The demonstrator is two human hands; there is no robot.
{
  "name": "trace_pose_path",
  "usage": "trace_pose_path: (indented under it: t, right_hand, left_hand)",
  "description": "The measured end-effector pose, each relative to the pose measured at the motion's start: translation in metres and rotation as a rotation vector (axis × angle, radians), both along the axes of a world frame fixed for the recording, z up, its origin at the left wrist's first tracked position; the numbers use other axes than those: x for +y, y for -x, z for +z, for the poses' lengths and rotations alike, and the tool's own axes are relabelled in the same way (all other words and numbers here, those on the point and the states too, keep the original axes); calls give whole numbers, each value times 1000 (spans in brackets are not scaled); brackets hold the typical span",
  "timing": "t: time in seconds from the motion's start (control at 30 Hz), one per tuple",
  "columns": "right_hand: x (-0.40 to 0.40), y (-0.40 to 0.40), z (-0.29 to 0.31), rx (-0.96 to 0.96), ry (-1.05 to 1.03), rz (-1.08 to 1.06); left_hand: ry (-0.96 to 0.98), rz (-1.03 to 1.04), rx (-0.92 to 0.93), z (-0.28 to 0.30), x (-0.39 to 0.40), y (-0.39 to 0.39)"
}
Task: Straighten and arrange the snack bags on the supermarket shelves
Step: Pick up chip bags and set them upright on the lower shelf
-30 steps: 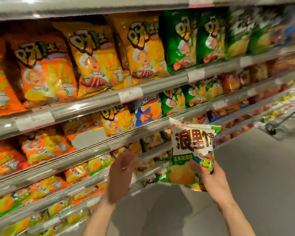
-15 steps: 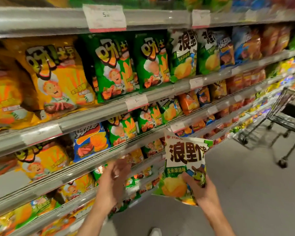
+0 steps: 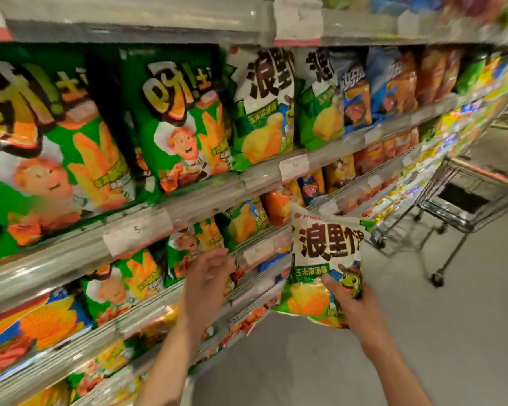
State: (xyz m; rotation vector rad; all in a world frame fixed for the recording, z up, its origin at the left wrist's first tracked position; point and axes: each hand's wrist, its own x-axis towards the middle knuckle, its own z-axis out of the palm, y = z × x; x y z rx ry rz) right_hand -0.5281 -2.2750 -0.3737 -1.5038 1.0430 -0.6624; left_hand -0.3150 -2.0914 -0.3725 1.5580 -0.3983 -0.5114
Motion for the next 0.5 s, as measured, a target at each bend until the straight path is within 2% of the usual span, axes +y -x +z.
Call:
trace_pose_path:
  t: [0.13, 0.4, 0.5]
  right_hand:
    - [-38, -15, -4, -27, -37, 44]
    - [-135, -29, -20, 2, -59, 141]
    - [-179, -27, -28, 18, -66, 227]
  left_hand:
    - [26, 22, 84, -4, -43, -14]
    - [-50, 65, -40, -15, -125, -16]
    - [-54, 158, -67, -16, -167, -13]
